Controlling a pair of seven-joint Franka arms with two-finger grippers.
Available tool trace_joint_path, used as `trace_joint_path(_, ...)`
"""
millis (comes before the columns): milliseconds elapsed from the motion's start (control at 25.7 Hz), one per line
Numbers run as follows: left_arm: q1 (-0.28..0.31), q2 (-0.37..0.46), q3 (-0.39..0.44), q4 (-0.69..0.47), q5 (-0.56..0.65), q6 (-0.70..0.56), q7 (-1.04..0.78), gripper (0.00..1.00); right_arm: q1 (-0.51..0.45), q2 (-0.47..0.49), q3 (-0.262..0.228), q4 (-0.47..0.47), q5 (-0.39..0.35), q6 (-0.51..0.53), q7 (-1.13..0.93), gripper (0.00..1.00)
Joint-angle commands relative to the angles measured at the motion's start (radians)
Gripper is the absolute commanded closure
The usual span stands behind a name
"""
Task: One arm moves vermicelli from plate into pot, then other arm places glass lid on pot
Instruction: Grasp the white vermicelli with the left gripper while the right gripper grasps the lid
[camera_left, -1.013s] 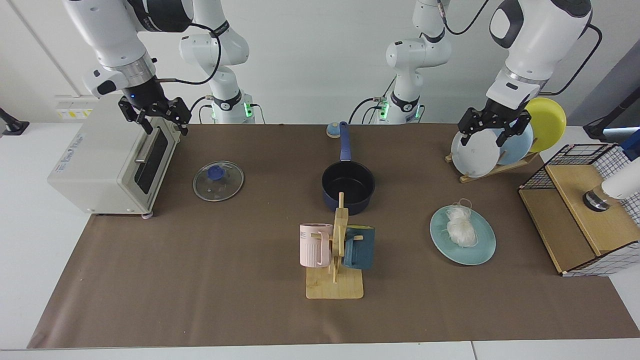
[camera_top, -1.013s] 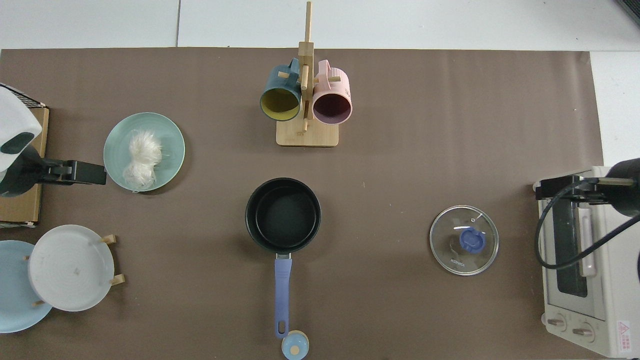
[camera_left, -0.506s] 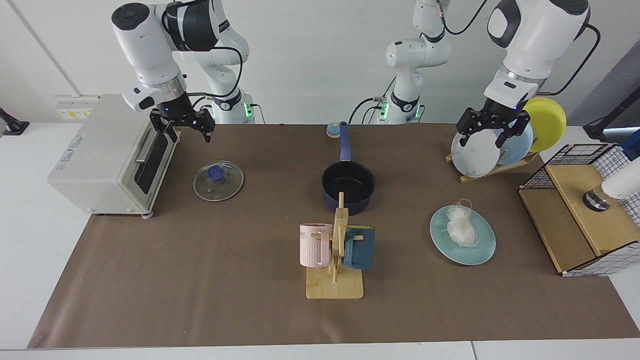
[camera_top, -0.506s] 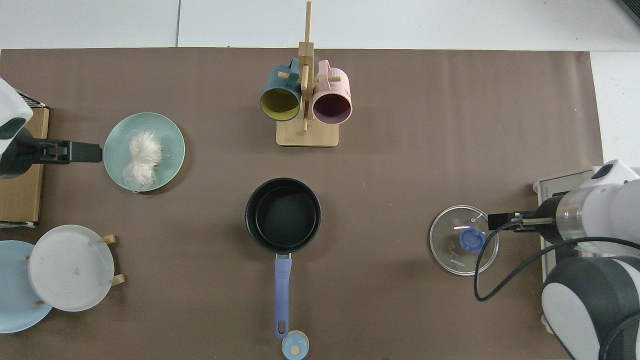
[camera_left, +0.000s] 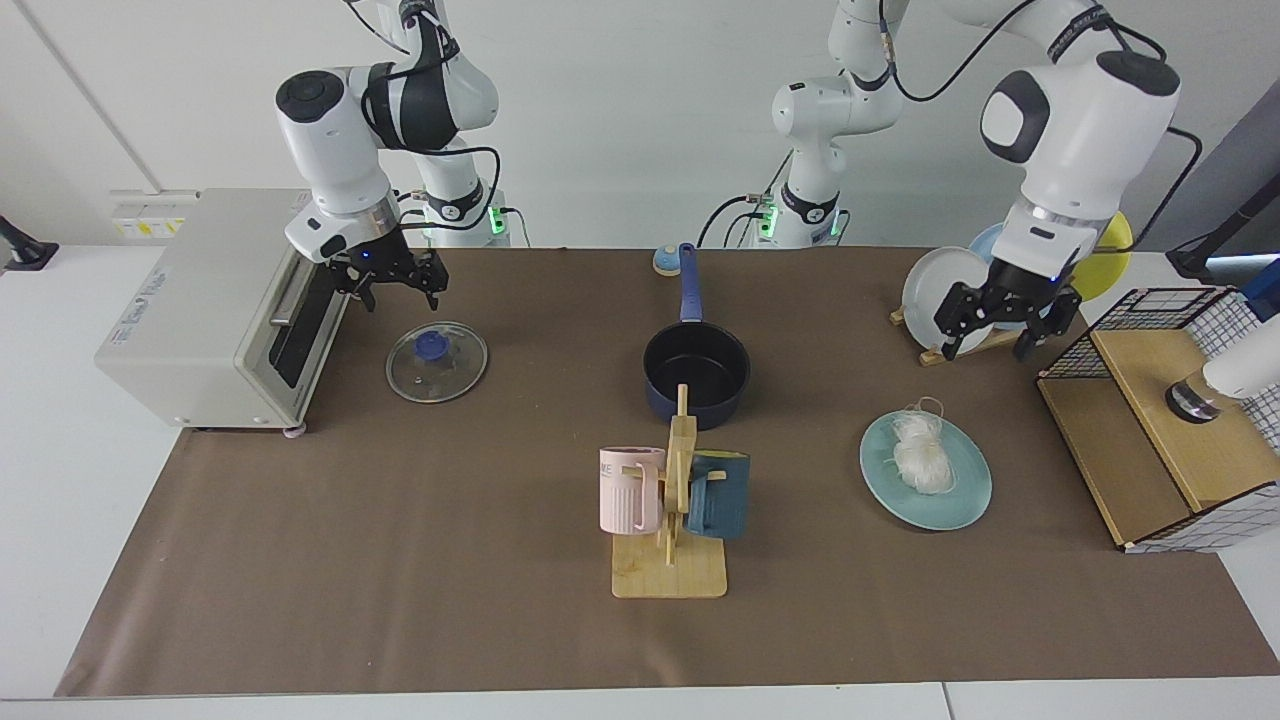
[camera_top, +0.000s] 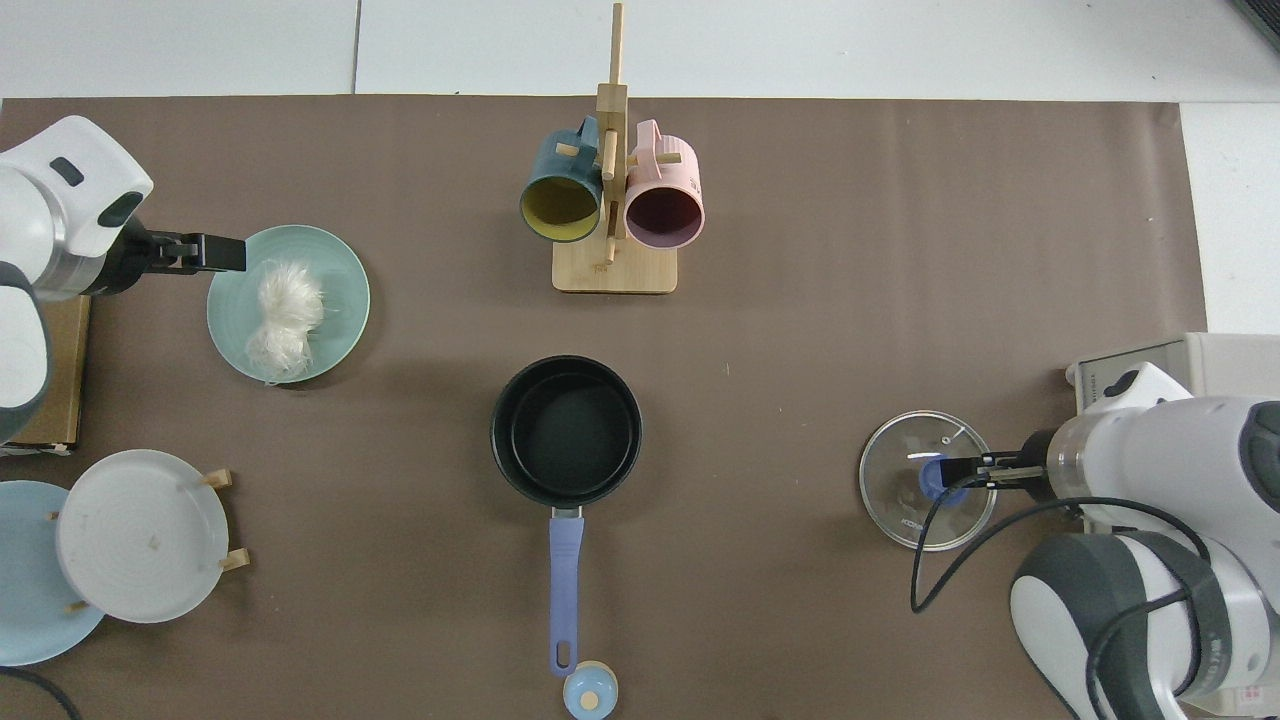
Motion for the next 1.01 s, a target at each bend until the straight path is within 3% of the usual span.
trace_joint_path(0,-0.005,0.053,0.005,0.01,0.032,0.055,-0.044,0.0,-0.007,0.015,0.005,-0.053,-0.023,0.072,-0.038,0.0)
trace_joint_path(468,-0.019,0.21,-0.009,-0.032,0.029,0.136,-0.139,0.0,-0.007,0.147,0.005,-0.072,-0.04,0.171,-0.039,0.0)
trace_joint_path(974,-0.019,0.253,-0.007,-0.083,0.041,0.244,-0.131,0.0,0.001,0.215,0.005,-0.082,-0.04,0.217,-0.035,0.02)
